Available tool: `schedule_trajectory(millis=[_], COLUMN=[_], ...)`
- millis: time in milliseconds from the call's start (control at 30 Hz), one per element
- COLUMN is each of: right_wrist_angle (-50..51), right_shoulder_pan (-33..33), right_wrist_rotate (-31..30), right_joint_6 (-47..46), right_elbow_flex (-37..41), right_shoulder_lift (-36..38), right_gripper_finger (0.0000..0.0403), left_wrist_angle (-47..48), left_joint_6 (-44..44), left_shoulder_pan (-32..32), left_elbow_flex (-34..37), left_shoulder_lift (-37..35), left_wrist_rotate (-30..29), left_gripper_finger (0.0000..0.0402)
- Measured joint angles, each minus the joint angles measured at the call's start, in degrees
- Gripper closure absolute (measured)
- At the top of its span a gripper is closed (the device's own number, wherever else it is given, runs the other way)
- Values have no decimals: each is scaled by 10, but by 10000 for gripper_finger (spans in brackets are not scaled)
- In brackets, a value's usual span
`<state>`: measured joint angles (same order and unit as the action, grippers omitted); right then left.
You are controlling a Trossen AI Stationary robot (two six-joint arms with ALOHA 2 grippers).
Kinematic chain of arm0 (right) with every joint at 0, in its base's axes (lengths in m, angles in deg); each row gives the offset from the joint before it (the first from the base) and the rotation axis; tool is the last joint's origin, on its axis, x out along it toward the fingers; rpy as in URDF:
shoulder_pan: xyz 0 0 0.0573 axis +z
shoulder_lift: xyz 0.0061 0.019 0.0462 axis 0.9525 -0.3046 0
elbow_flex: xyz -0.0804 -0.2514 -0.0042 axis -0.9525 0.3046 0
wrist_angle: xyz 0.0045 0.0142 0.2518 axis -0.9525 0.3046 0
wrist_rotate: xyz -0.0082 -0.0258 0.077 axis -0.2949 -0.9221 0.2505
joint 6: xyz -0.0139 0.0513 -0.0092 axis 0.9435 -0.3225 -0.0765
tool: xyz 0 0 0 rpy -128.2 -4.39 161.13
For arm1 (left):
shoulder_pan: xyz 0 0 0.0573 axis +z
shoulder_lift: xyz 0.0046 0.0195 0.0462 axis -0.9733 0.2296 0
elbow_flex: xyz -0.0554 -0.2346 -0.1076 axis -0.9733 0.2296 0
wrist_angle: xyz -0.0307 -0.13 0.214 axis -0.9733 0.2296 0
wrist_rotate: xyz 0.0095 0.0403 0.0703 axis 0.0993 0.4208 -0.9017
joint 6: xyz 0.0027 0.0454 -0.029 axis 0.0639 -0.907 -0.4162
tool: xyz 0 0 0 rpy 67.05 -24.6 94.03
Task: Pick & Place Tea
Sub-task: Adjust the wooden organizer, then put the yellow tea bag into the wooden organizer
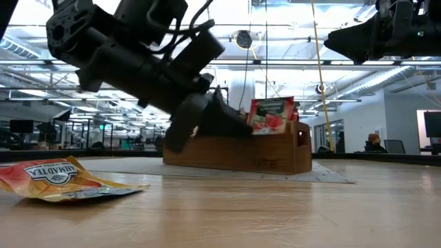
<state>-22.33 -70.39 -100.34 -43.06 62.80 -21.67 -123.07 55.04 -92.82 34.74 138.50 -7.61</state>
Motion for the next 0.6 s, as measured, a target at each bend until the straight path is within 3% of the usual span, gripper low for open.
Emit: schedule_trajectory(millis=[167,300,433,600], right_wrist_angle=[0,0,0,0], right_shoulder_pan=[0,0,0,0], right_wrist_rotate=[0,0,0,0], right_joint_6=[0,0,0,0], right_elbow_flex=[0,0,0,0], right_shoulder_lift=[0,0,0,0], right_gripper_finger=[218,218,218,218], left_wrist_angle=[-42,-21,79,234], left_joint_6=[2,-7,-41,-25], left_shoulder_pan=[17,21,-18,-78], left_elbow_flex=[0,0,0,0], left_shoulder_lift=[0,-1,-40,-145], left_wrist_rotate=[-31,-6,11,-97], left_gripper_finger=[399,397,399,356])
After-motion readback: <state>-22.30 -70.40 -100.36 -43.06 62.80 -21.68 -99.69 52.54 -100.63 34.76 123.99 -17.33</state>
